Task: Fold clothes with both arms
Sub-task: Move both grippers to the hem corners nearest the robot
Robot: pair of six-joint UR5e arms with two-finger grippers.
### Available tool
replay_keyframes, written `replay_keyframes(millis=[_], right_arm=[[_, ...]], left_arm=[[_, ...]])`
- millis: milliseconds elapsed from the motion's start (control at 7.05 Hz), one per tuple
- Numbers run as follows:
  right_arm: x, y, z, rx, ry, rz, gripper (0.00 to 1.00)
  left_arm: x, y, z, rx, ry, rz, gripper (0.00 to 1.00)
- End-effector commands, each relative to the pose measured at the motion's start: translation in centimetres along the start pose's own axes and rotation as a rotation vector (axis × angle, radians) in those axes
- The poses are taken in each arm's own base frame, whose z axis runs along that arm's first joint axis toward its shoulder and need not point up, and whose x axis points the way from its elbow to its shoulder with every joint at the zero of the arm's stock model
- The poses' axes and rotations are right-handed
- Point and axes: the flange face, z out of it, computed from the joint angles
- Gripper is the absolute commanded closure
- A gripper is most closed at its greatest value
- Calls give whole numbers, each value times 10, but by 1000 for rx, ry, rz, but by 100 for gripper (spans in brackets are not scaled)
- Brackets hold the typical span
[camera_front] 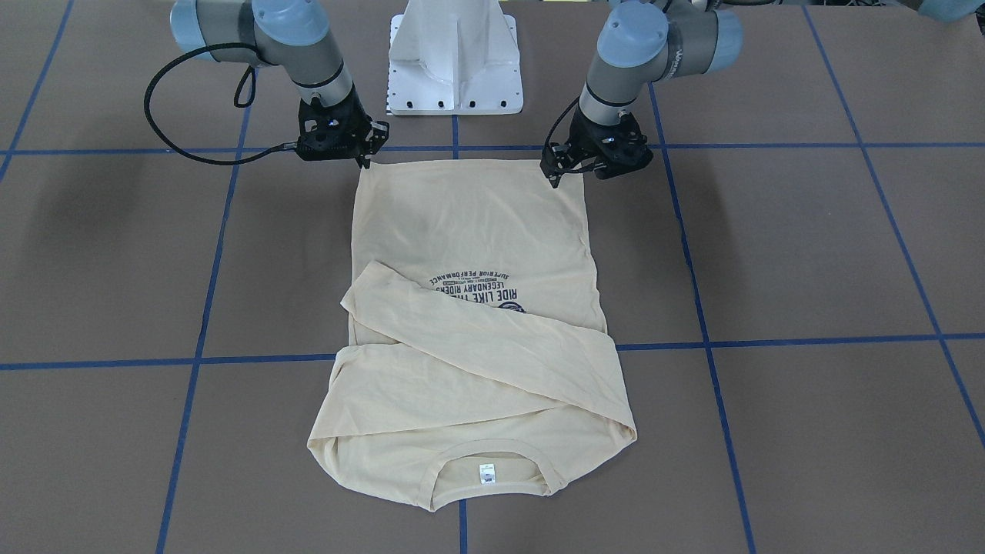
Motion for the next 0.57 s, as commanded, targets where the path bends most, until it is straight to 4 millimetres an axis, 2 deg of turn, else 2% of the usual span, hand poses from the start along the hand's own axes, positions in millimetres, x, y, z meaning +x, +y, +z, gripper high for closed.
replay_keyframes(millis=[0, 426], right_arm=[[-1, 0, -1, 1, -2, 0, 100], [0, -1, -2, 2, -3, 2, 100]], left_arm=[[-3, 21, 10, -22, -28, 14, 24], [-5, 33, 17, -35, -77, 20, 35]])
